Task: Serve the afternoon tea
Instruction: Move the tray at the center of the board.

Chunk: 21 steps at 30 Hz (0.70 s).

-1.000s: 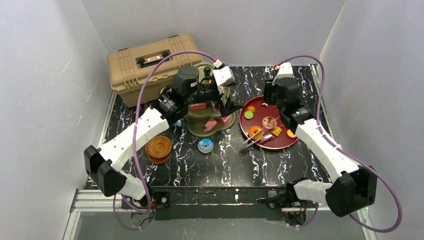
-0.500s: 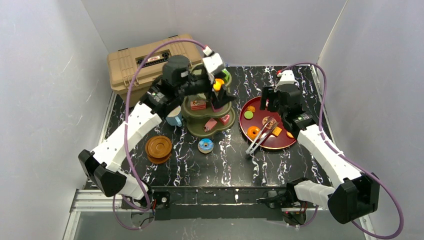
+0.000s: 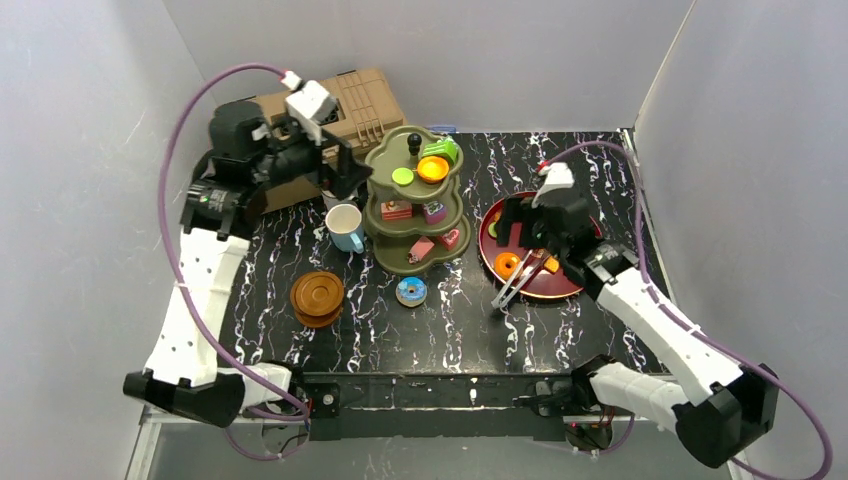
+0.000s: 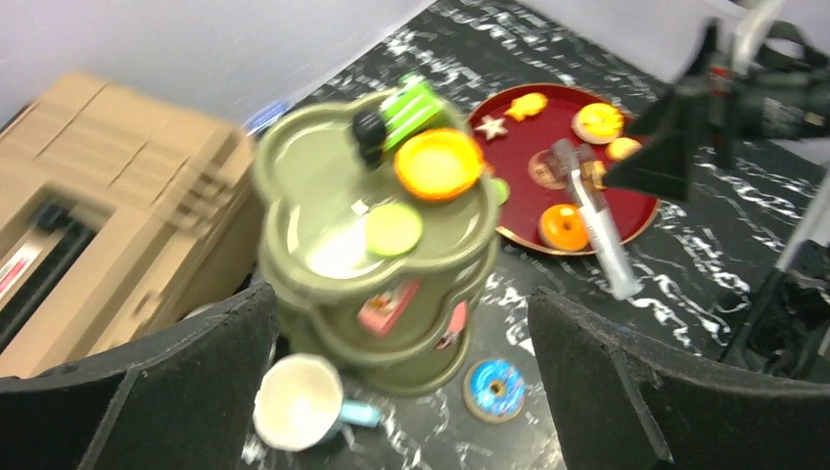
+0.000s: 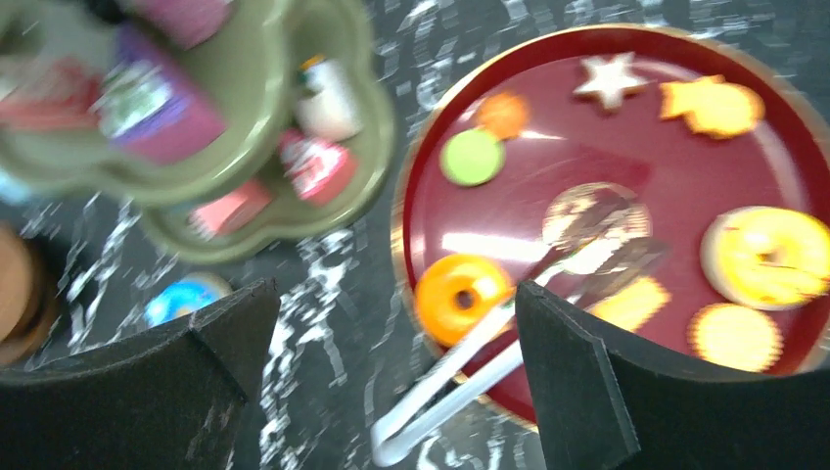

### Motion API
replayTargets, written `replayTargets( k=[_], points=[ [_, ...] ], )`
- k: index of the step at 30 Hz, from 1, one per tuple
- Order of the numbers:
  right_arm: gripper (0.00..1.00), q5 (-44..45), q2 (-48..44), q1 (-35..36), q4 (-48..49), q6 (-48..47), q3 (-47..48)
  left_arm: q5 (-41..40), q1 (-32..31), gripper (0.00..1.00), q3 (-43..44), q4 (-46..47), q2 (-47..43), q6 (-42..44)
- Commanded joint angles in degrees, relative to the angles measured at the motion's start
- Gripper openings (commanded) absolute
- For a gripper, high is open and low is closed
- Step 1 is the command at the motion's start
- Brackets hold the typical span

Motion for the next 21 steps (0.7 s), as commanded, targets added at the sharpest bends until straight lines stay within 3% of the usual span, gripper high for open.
replayTargets(
  k=[1,4,8,11,16,21],
  points=[
    [0.98,5.19,-1.78,14.01,-2.13,8.53,-3.05,5.61,10.06,0.98,-1.4,-9.13,-1.96,1.98],
    [0.98,8.97,-0.75,22.99,-3.31,13.65,-4.95,9.3,16.85,0.98,-2.73,-11.16,-1.93,3.78],
    [0.98,8.7,1.22,29.73,1.96,20.92,-9.53,11.25,24.41,0.98,-3.95,-17.36,-0.26,9.45],
    [0.91,8.52,5.29,33.8,6.33,23.87,-11.46,12.07,28.93,0.98,-4.73,-23.09,0.85,17.27],
    [0.85,11.93,12.37,42.13,11.4,24.02,-11.31,12.66,36.21,0.98,-10.21,-32.92,2.11,41.76],
    [0.87,14.82,18.83,43.75,12.78,25.49,-11.92,6.63,38.49,0.98,-19.15,-35.22,4.17,59.74]
  ],
)
